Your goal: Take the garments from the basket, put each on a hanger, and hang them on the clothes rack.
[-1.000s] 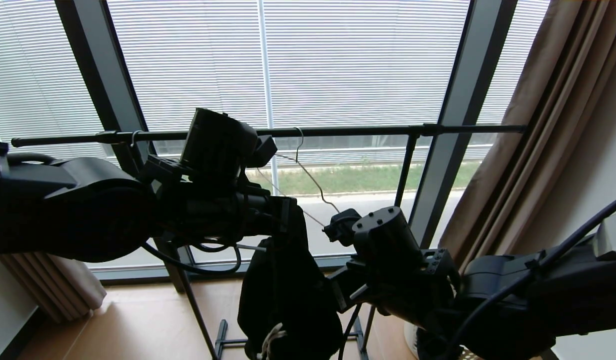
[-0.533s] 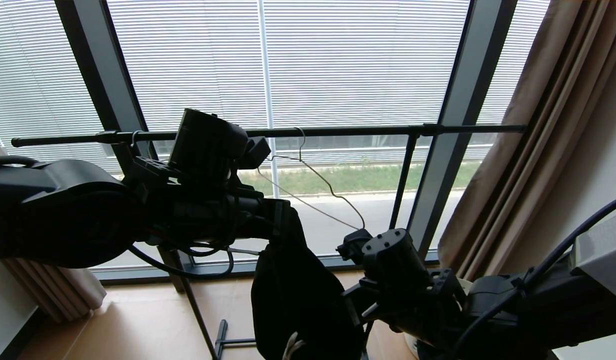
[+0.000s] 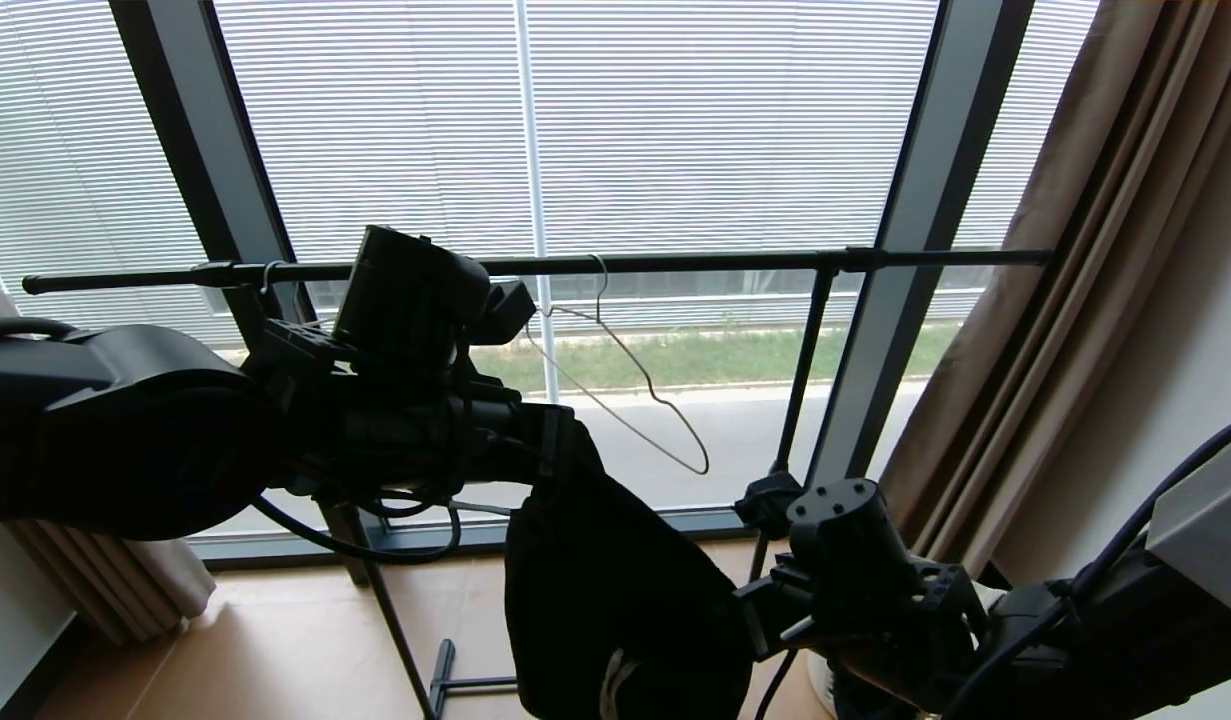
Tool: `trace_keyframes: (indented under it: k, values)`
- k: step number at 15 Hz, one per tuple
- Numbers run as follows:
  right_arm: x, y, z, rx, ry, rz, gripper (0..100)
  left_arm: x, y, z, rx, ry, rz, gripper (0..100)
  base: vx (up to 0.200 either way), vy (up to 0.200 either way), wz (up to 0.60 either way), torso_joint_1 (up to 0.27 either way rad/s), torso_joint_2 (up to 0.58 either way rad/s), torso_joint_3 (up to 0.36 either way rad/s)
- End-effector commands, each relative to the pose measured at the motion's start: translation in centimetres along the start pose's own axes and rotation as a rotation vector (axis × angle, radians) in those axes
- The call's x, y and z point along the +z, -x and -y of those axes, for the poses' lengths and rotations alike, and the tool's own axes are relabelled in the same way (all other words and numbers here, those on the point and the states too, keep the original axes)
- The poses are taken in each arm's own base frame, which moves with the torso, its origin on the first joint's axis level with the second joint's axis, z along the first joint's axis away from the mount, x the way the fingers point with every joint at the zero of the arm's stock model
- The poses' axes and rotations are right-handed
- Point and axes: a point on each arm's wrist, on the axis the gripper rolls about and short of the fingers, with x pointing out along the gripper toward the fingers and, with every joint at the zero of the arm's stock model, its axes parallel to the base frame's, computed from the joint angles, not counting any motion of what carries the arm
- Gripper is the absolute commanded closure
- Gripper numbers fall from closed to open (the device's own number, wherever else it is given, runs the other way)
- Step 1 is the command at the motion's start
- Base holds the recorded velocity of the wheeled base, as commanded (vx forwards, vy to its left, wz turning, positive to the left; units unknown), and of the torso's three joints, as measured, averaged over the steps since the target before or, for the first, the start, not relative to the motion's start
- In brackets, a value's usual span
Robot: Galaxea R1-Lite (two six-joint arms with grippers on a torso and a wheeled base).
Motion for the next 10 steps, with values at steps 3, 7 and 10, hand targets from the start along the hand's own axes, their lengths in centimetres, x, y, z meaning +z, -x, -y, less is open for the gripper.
trace_keyframes:
  k: [3, 7, 10]
  values:
    - [0.4, 0.3, 1.0, -0.018, -0.047, 0.022, 0, -1.1, -0.4, -0.5, 0.016, 0.002, -0.04, 100, 0.0, 0.0, 0.0, 0.0, 0.0, 0.0]
    - [2.7, 2.5, 1.5, 0.041, -0.116, 0.115, 100, -2.1, -0.7, -0.6, 0.018, -0.014, -0.076, 100, 0.0, 0.0, 0.0, 0.0, 0.0, 0.0]
    - [4.3, 2.9, 2.6, 0.024, -0.186, 0.165, 100, -2.9, -1.0, -0.6, 0.019, -0.039, -0.108, 100, 0.0, 0.0, 0.0, 0.0, 0.0, 0.0]
